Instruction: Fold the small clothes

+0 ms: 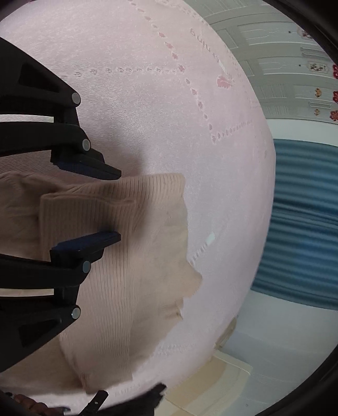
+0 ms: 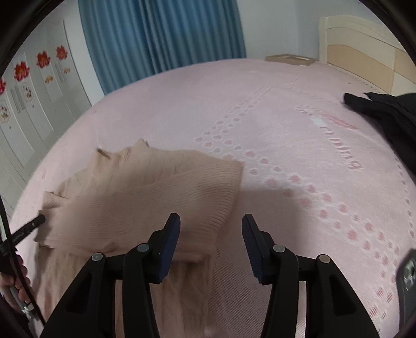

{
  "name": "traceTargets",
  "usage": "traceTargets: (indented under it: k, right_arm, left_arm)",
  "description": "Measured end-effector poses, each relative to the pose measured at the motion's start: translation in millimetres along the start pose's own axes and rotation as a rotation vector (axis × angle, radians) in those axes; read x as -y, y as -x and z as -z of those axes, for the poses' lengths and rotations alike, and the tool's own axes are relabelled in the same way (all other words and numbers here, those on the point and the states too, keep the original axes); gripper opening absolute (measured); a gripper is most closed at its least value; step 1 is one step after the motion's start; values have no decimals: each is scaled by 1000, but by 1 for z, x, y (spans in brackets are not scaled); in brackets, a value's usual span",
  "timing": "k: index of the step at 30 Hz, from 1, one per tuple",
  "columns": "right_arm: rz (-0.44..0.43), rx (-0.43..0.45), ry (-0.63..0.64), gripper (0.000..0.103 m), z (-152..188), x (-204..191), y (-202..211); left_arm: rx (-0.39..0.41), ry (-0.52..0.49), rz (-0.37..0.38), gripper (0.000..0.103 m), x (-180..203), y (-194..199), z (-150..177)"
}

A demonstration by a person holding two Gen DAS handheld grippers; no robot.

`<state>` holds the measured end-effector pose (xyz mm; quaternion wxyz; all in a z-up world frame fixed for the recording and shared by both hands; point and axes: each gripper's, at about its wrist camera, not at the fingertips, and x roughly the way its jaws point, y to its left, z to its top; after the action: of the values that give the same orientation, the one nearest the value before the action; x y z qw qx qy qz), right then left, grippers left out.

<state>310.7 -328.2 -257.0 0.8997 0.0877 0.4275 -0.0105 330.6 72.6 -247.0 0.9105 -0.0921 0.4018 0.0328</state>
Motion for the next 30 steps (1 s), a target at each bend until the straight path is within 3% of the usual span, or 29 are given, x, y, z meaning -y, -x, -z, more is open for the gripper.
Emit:
traceTargets:
  k: [3, 5, 17, 30]
  right_arm:
    - [48, -57, -13, 48, 3, -1, -30]
    - [35, -50, -41, 50, 7, 4, -36]
    - [93, -31, 7, 56, 10, -4, -38]
    - [95, -22, 11, 57, 11, -5, -36]
  left_arm:
    - [-22, 31, 22, 43, -5, -10, 2]
    - [-23, 43, 29, 46, -8, -12, 2]
    - [-27, 16, -20, 57, 0, -14, 6]
    - [-20, -6, -58, 59, 4, -13, 6]
